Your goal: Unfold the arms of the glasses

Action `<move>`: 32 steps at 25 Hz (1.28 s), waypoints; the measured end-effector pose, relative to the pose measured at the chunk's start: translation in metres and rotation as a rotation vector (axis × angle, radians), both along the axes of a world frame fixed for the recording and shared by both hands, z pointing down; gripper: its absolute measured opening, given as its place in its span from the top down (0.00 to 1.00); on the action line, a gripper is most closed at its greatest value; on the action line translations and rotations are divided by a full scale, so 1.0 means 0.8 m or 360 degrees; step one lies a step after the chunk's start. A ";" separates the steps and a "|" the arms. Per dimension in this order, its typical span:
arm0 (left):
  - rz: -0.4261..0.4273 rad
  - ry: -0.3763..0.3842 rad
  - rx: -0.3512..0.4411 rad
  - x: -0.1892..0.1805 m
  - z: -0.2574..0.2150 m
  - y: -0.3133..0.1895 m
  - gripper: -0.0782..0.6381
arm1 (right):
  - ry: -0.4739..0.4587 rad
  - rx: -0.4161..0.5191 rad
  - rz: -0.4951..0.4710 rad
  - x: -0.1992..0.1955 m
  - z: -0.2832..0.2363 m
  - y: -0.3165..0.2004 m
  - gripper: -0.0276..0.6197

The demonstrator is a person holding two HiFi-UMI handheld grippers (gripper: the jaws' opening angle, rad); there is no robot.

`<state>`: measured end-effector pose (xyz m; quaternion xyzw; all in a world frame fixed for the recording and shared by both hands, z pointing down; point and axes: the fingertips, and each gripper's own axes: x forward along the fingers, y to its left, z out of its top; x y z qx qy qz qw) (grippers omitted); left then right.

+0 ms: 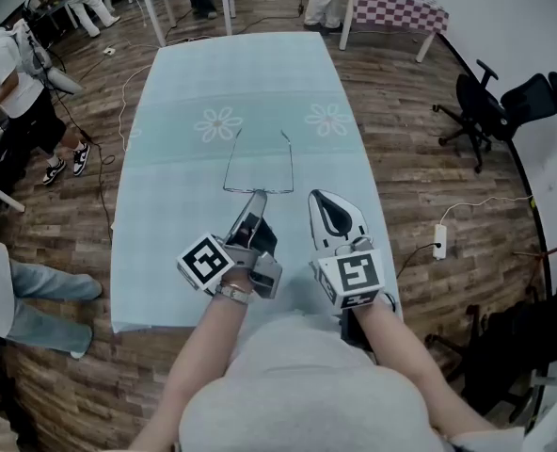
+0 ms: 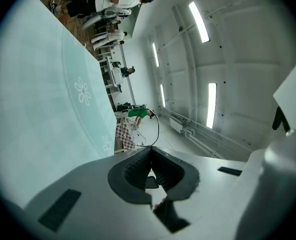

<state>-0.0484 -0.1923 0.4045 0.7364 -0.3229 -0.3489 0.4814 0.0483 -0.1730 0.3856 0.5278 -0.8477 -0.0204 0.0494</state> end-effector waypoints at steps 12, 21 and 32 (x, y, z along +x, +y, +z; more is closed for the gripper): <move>-0.0135 0.0007 0.0082 -0.010 0.000 0.007 0.88 | 0.0009 -0.0010 -0.0069 -0.017 0.013 0.005 0.95; -0.0164 0.0055 0.0100 -0.016 -0.006 0.011 0.88 | 0.0044 -0.0049 -0.0116 -0.022 0.019 0.009 0.95; -0.0167 0.0090 0.0113 -0.014 -0.009 0.021 0.88 | 0.0041 -0.0046 -0.0114 -0.018 0.021 0.017 0.95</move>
